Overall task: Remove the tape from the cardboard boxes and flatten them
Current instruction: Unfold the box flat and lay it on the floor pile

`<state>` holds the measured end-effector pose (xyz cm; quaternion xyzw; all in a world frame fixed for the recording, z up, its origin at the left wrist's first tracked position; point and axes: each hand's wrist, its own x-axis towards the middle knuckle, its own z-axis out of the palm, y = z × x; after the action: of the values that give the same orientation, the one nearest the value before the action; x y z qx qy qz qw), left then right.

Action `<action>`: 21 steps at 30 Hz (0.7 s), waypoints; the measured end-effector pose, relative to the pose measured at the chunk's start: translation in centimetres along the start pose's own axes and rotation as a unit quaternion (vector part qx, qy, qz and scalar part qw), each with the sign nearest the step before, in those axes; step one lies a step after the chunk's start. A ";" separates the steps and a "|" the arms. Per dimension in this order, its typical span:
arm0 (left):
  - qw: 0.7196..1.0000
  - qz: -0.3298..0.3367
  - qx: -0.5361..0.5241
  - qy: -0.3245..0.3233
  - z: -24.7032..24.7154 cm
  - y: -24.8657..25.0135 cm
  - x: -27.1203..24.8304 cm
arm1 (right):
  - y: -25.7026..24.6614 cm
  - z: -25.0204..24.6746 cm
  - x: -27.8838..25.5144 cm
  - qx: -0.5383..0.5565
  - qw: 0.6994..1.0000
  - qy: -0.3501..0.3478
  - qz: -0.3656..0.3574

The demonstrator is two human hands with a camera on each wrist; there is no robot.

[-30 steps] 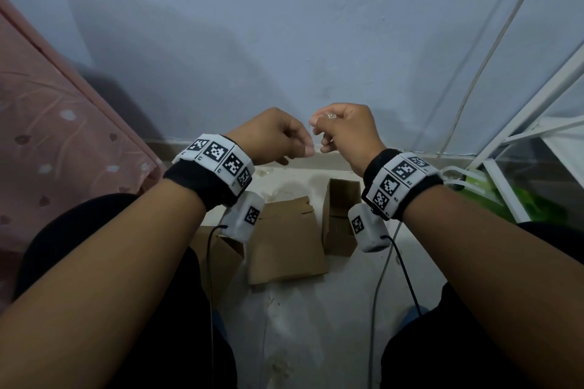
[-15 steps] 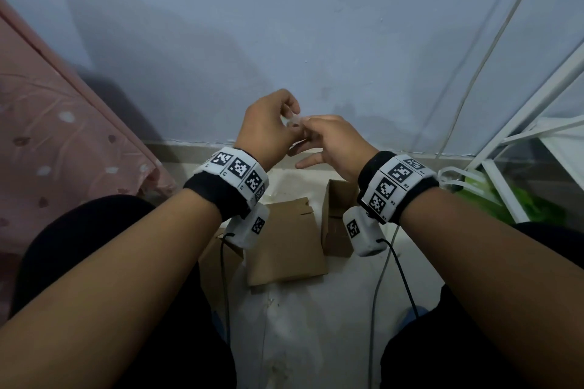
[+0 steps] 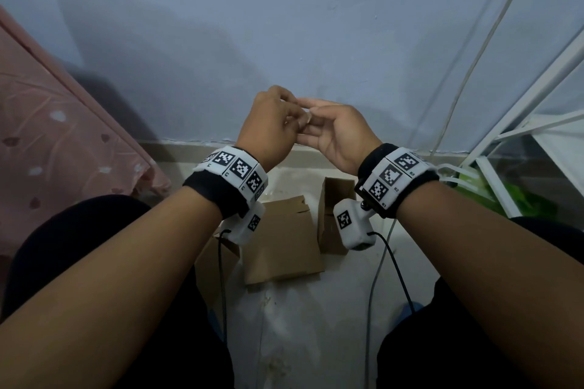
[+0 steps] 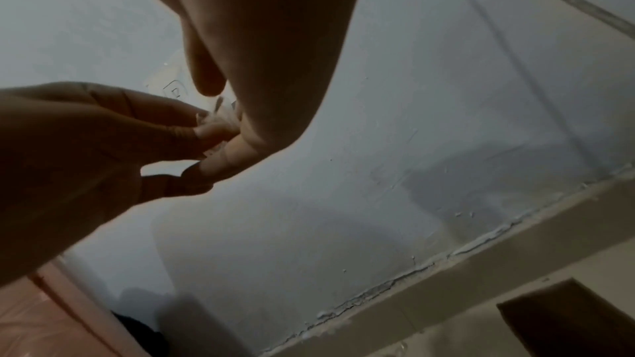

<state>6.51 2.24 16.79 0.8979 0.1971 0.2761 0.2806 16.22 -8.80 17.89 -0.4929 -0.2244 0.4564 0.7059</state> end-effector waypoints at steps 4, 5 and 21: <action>0.999 0.029 0.026 -0.025 0.7 0.0 -0.1 | -0.3 -0.7 0.5 -0.033 0.996 0.082 -0.031; 0.999 0.026 0.011 -0.030 0.7 0.1 -0.1 | -0.4 -0.9 0.6 -0.042 0.994 0.095 -0.037; 0.996 -0.028 -0.071 0.055 -0.4 0.9 -0.5 | -0.9 -0.2 -0.3 -0.166 0.974 0.140 -0.062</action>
<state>6.08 1.41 17.41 0.8533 0.2176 0.3304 0.3398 16.62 -9.21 18.65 -0.6477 -0.2256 0.2945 0.6655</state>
